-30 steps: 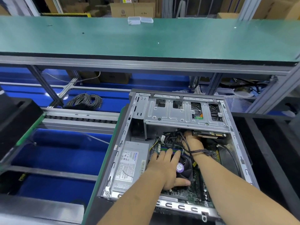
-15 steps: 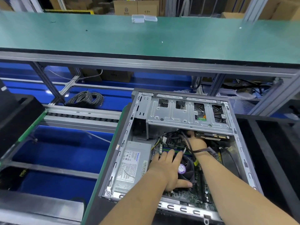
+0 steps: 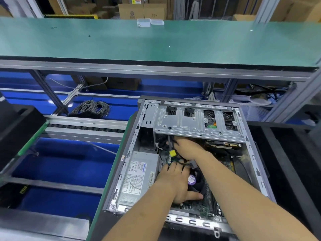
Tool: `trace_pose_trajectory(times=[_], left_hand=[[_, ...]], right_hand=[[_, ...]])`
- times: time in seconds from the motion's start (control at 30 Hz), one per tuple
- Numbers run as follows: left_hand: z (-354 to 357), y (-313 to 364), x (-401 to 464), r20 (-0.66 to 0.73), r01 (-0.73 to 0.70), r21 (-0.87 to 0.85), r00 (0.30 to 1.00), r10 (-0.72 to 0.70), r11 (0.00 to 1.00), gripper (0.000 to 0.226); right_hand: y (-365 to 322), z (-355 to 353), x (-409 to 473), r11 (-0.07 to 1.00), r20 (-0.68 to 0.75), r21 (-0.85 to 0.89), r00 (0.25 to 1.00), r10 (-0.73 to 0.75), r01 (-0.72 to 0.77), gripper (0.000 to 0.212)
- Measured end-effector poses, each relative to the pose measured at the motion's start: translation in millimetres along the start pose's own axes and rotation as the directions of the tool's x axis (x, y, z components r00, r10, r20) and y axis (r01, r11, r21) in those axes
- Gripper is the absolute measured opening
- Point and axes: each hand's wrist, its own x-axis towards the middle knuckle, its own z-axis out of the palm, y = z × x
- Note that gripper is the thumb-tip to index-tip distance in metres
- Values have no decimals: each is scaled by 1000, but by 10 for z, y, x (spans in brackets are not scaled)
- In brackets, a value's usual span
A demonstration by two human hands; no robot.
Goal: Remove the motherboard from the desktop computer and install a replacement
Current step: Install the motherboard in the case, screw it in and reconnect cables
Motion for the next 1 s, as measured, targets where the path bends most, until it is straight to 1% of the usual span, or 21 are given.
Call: trace_pose_trajectory(times=[0.03,0.07,0.13,0.23,0.3,0.37,0.4,0.43,0.47,0.5,0.57,0.63,0.7,0.73,0.8,0.83,0.87,0.9,0.93,1.0], left_hand=[[3,1,-3,-6,-1,0,1000,1,1000,102],[6,-1,-5,-13,-1,-2,1000,1,1000,102],[15,-4,0,-23,-5,-16,1000,5,1000,103],[27,-7,10,-27,-11,-54,1000,10,998,109],[33,-14,16,-23,-10,-85,1000,8,996,114],[32,-13,23,1,-10,-98,1000,10,995,116],[27,-11,26,12,-8,-94,1000,9,996,116],[22,-8,27,20,-6,-90,1000,8,996,115],[17,-8,31,25,-6,-85,1000,8,996,115],[13,-8,33,28,-6,-82,1000,8,997,115],[9,-3,31,34,-9,-78,999,12,997,112],[9,-1,29,38,-13,-82,999,16,997,110],[11,-6,29,34,-12,-87,999,15,996,109],[15,-4,31,34,-12,-91,999,15,996,109],[20,-4,39,34,-9,-92,999,13,996,110],[25,-3,38,33,-7,-91,999,10,996,112],[25,-3,40,30,-5,-91,1000,8,996,113],[26,-5,38,27,-5,-92,1000,8,996,114],[26,-6,37,27,-6,-92,1000,9,996,114],[24,-3,37,29,-10,-90,1000,13,996,112]], right_hand=[[-64,2,51,1000,4,-21,1000,-18,18,35],[-123,13,107,1000,-5,-17,1000,-3,3,35],[-176,58,186,997,-18,1,997,76,-76,38],[-123,48,243,981,-50,22,979,195,-194,33],[-76,-27,246,958,-57,85,959,278,-273,41],[42,-82,231,942,-36,139,949,312,-305,44],[99,-98,187,936,7,173,950,311,-308,40],[161,-106,114,939,61,180,956,286,-292,36],[230,-101,33,935,103,176,950,294,-308,30],[281,-88,-40,936,107,161,948,299,-314,26],[350,-82,-163,964,68,124,971,230,-237,40],[327,-116,-207,982,84,76,983,164,-170,47],[262,-138,-164,987,71,51,987,147,-151,42],[252,-121,-128,979,46,108,984,169,-173,39],[253,-62,-81,967,-49,175,979,198,-187,36],[258,-11,-74,969,-91,162,975,201,-185,31],[266,30,-44,964,-99,179,971,215,-195,24],[266,58,-23,960,-78,186,970,229,-211,21],[237,63,14,953,-48,208,971,236,-221,22],[79,10,66,962,-24,192,979,202,-194,22]])
